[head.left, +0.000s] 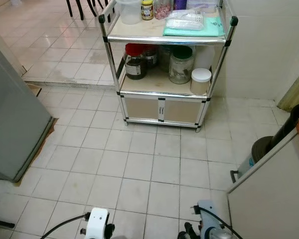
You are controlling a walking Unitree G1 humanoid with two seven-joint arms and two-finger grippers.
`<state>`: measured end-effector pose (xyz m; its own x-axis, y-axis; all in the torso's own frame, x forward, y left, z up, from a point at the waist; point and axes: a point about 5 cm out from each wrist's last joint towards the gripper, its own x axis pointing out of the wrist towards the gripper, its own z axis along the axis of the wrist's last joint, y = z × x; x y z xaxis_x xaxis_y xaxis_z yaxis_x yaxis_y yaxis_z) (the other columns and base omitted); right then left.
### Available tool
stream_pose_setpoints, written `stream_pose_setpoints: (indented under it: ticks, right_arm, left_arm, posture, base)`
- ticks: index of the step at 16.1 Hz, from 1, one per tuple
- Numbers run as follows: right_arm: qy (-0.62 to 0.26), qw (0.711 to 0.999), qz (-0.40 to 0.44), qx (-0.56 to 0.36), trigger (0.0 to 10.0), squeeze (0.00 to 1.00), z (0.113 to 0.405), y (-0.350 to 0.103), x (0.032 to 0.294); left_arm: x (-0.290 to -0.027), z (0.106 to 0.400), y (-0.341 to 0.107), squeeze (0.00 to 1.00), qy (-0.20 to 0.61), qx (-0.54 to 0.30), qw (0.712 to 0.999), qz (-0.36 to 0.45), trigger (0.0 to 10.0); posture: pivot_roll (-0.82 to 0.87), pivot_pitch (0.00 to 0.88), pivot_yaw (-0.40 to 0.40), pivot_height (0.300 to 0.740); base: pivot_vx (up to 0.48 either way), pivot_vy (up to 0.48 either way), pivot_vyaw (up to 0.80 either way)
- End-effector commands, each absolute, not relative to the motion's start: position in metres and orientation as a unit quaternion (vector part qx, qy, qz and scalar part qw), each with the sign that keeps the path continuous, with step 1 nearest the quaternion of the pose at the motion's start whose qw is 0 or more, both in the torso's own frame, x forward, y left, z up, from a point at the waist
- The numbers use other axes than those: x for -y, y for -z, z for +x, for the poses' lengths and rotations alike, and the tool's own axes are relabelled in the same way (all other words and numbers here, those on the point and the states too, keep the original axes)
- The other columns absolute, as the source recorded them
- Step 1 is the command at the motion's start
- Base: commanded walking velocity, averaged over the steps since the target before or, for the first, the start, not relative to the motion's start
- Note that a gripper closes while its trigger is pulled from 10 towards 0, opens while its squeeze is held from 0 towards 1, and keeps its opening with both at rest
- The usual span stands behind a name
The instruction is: Kitchen organization
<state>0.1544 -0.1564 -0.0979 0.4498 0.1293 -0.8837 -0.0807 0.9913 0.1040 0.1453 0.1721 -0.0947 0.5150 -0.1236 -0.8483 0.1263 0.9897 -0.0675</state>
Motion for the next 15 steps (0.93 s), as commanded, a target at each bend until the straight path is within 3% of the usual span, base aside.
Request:
stream_pose_setpoints:
  ticks: [1, 2, 7, 11, 13, 14, 15]
  right_arm:
    - [-0.051, 0.88, 0.039, -0.47, 10.0, 0.0, 0.186, 0.083, 0.165]
    - [-0.042, 0.892, 0.038, -0.449, 10.0, 0.0, 0.2, 0.075, 0.172]
    - [-0.042, 0.907, 0.052, -0.415, 10.0, 0.0, 0.215, 0.067, 0.17]
    - [-0.078, 0.952, 0.102, -0.279, 10.0, 0.0, 0.264, 0.025, 0.163]
    - [-0.08, 0.966, 0.114, -0.219, 10.0, 0.0, 0.277, 0.007, 0.164]
    - [-0.066, 0.976, 0.12, -0.169, 10.0, 0.5, 0.282, -0.008, 0.167]
    - [-0.059, 0.979, 0.123, -0.15, 10.0, 0.5, 0.284, -0.014, 0.168]
  left_arm:
    - [-0.171, 0.17, 0.088, 0.0, 0.027, -0.479, 0.877, 0.018, 10.0]
    - [-0.168, 0.182, 0.083, 0.0, 0.018, -0.464, 0.885, 0.017, 10.0]
    - [-0.165, 0.194, 0.078, 0.0, 0.021, -0.443, 0.896, 0.027, 10.0]
    - [-0.175, 0.243, 0.036, 0.0, 0.022, -0.295, 0.954, 0.051, 10.0]
    - [-0.18, 0.256, 0.016, 0.0, 0.012, -0.239, 0.97, 0.044, 10.0]
    - [-0.184, 0.262, 0.0, 0.0, -0.005, -0.196, 0.979, 0.055, 10.0]
    - [-0.184, 0.263, -0.007, 0.0, -0.008, -0.179, 0.982, 0.056, 10.0]
  posture:
    - [-0.01, 0.0, 0.028, 0.74]
    - [-0.01, 0.0, 0.028, 0.74]
    - [-0.03, 0.0, 0.036, 0.74]
    - [-0.04, 0.0, 0.055, 0.74]
    - [-0.03, 0.0, 0.045, 0.74]
    - [-0.03, 0.0, 0.043, 0.74]
    - [-0.03, 0.0, 0.043, 0.74]
  base:
    - [0.0, 0.0, 0.0]
    - [0.0, 0.0, 0.0]
    - [0.0, 0.0, 0.0]
    - [0.0, 0.0, 0.0]
    - [0.0, 0.0, 0.0]
    - [0.0, 0.0, 0.0]
    - [0.0, 0.0, 0.0]
